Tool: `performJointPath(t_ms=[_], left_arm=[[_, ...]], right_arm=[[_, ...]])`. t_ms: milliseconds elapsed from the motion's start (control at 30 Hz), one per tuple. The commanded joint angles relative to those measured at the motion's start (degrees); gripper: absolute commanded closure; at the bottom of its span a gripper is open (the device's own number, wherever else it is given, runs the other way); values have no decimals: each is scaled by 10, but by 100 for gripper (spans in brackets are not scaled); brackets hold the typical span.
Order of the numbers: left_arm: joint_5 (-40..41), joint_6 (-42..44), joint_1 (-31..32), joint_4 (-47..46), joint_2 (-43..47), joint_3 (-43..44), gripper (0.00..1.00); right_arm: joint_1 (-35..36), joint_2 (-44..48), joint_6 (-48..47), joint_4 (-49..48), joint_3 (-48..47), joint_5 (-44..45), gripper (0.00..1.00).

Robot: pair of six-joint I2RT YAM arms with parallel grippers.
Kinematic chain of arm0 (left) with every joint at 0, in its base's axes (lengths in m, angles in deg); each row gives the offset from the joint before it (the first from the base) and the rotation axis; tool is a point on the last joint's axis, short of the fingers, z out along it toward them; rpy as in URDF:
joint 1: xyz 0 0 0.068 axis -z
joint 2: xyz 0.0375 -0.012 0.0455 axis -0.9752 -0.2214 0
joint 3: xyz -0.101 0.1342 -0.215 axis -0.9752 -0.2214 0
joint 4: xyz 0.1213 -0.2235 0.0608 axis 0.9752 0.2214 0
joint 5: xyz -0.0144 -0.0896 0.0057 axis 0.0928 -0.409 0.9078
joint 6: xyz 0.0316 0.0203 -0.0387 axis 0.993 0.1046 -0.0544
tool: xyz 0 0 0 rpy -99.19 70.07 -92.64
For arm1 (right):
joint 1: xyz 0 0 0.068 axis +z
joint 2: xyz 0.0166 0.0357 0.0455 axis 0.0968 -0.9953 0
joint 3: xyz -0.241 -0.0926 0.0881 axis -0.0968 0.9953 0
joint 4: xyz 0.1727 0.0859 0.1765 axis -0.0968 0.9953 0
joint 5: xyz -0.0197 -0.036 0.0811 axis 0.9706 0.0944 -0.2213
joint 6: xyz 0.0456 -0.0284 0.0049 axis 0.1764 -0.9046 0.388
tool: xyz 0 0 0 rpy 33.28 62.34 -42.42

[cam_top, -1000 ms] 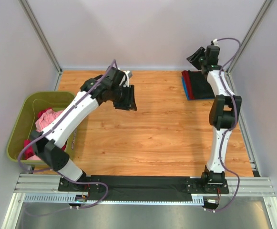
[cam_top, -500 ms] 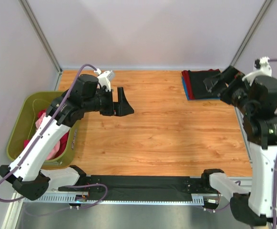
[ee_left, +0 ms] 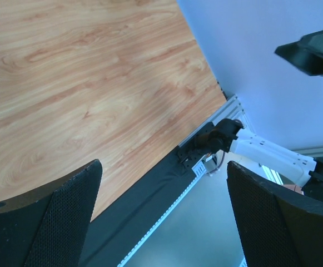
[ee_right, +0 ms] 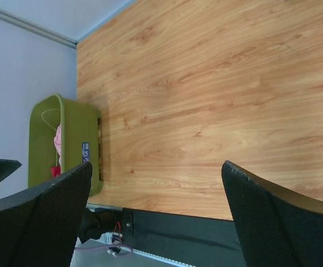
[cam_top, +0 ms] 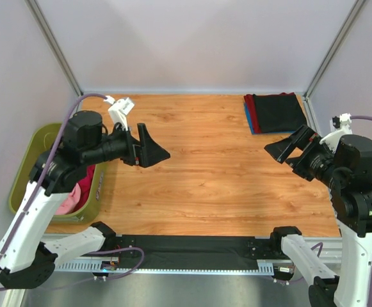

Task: Fold and stack the t-shirts
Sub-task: Neatly place the folded tshirt to the corner

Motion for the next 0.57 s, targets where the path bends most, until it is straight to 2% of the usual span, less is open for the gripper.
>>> performJointPath(t_ms=[0,233,533], left_arm=[[10,-16,0,-15,25,-1,1],[21,-26,0,-6,33,-10,1],[44,-15,0,-1,39,-20,1]], right_arm=[[-1,9,16,-25,23,-49,0],[0,11,4,-76,57,-47,0],[-1,16,-16,-75,62,-28,0]])
